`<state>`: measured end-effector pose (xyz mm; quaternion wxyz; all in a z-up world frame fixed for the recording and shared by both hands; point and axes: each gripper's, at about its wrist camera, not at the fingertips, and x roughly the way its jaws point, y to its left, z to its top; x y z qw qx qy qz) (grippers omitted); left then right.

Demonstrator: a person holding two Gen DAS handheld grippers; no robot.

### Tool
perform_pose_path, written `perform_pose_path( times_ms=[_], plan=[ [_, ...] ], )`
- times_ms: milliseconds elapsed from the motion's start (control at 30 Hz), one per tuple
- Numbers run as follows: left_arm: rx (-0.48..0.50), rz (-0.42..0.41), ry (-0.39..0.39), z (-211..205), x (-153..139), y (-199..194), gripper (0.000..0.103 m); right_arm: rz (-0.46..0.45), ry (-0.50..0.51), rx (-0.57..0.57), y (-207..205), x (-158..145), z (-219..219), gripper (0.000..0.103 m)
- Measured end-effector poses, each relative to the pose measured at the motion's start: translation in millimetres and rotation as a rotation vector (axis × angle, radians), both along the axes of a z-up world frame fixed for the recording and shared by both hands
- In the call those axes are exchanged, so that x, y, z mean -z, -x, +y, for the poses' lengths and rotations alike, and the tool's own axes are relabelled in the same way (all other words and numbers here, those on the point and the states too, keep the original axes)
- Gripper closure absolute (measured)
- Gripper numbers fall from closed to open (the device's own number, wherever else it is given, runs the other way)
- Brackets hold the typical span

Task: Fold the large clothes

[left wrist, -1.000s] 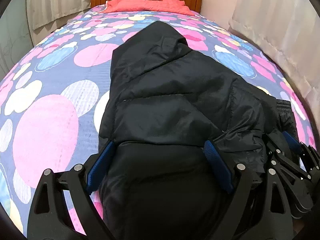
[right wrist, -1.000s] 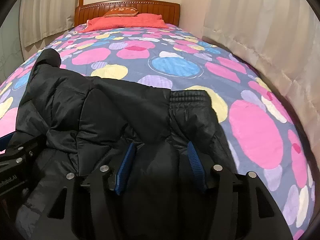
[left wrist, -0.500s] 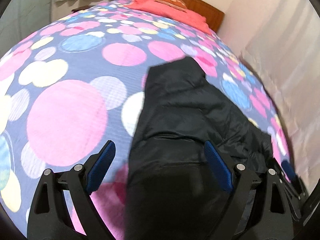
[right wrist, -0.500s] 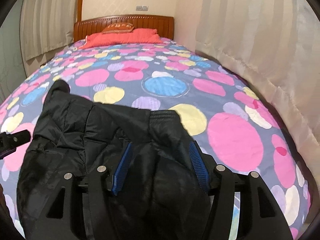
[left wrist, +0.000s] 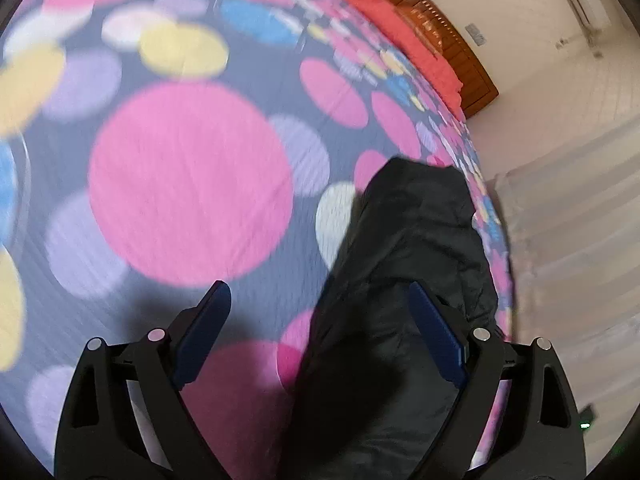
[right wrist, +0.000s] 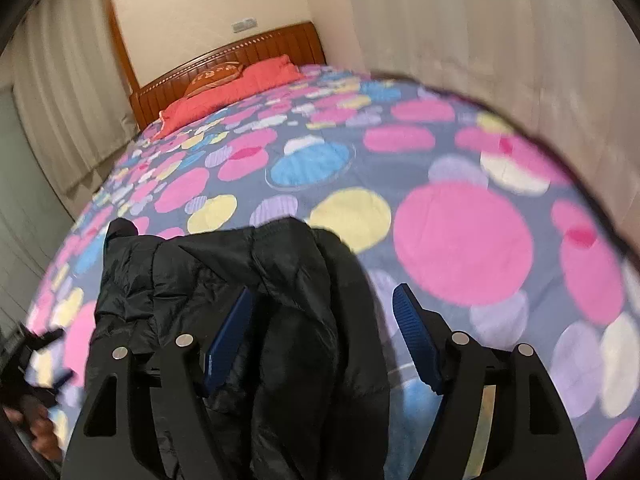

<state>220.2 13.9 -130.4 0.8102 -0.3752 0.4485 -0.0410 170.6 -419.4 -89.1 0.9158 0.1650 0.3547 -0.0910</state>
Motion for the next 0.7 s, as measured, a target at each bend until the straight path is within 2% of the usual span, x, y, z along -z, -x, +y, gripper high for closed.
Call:
perform_pose_path(
  times_ms=[67, 133, 233, 367, 500, 633, 700],
  plan=[
    [-0.003, 0.021, 0.093, 1, 17, 2, 0.013, 0.005, -0.069, 0.001, -1, 11, -9, 0.031],
    [-0.019, 0.051, 0.146, -2, 30, 3, 0.013, 0.004, -0.128, 0.006, -4, 21, -15, 0.031],
    [-0.007, 0.04, 0.201, -10, 41, 0, 0.013, 0.001, -0.212, 0.008, -9, 35, -23, 0.031],
    [0.021, -0.002, 0.208, -21, 42, -6, 0.013, 0.024, -0.348, 0.02, -25, 59, -37, 0.031],
    [0.059, 0.002, 0.239, -31, 48, -17, 0.013, 0.066, -0.506, -0.009, -38, 87, -45, 0.027],
    [0.133, -0.017, 0.22, -45, 48, -26, 0.009, 0.052, -0.552, -0.089, -41, 93, -38, 0.021],
    [0.152, -0.027, 0.21, -47, 48, -25, 0.009, 0.063, -0.538, -0.13, -43, 94, -31, 0.021]
  ],
)
